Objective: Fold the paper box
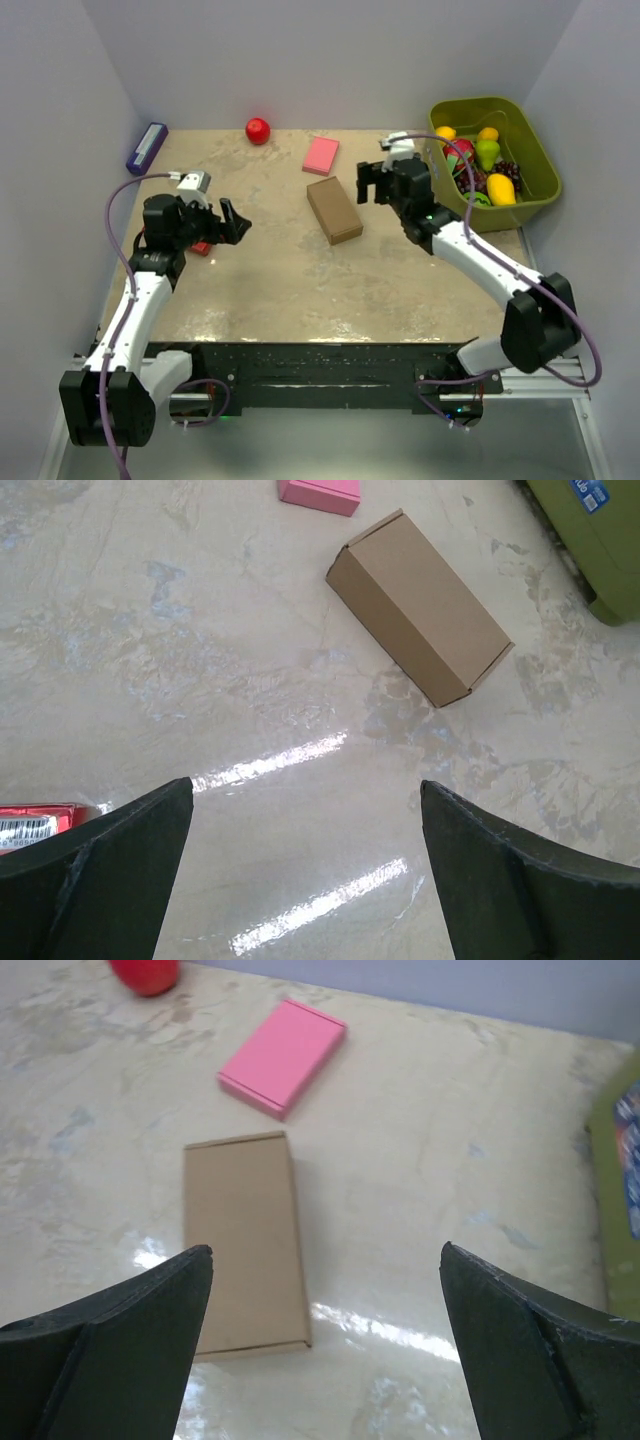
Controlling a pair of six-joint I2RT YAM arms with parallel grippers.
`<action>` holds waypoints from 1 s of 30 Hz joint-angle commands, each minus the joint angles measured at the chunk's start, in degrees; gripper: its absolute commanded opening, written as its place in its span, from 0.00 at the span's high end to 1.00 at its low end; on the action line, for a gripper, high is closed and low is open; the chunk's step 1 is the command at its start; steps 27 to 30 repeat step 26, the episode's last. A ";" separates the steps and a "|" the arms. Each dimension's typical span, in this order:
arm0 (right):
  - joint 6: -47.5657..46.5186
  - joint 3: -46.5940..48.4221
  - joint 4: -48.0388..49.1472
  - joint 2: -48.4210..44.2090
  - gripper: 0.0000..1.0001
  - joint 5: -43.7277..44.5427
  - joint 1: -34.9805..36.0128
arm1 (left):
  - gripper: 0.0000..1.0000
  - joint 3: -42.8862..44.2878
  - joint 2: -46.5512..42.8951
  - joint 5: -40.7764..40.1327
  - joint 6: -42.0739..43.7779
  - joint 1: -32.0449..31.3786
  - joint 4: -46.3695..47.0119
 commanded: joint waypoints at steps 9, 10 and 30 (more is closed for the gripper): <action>9.86 -21.01 0.25 -28.08 0.01 5.87 -5.85 | 0.00 -0.21 -5.16 -3.47 0.21 0.30 4.82; 9.95 -20.92 -0.21 -28.87 0.01 6.92 -5.94 | 0.00 0.05 -5.07 -3.56 0.21 0.30 4.56; 9.42 -25.58 2.25 -37.31 0.01 11.50 -5.94 | 0.00 -1.62 -7.53 -2.24 0.82 0.30 6.22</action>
